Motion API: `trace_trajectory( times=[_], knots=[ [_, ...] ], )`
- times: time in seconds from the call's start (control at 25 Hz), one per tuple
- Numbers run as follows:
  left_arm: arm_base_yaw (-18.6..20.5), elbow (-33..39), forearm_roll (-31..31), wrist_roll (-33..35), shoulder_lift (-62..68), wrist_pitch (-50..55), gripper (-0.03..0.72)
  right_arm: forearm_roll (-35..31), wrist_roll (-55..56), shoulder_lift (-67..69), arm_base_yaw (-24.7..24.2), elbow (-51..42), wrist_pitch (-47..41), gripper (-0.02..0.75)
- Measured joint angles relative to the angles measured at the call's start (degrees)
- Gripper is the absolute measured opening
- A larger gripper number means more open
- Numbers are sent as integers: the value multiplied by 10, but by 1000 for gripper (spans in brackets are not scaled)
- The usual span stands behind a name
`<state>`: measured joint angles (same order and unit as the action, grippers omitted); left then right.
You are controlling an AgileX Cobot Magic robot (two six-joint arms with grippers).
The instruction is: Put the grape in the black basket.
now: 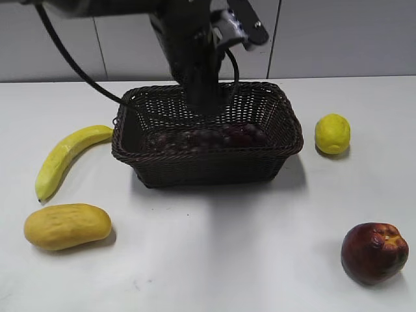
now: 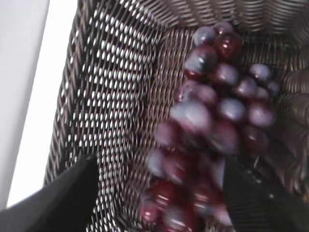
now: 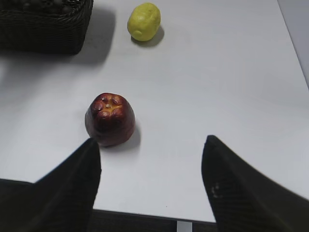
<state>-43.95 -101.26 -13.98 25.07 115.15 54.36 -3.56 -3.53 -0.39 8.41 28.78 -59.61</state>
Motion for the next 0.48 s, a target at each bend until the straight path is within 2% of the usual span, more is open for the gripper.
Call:
trace_trajectory(
  times=[0.16,0.32,0.48],
  knots=[
    [55,-17,57,-21,-42,48,594,0,0,0,0,0,0,498],
    [140,-19,112,-63,-70,117,594,0,0,0,0,0,0,498],
    [224,-18,131,-110,-71,151,594,0,0,0,0,0,0,498]
  ],
)
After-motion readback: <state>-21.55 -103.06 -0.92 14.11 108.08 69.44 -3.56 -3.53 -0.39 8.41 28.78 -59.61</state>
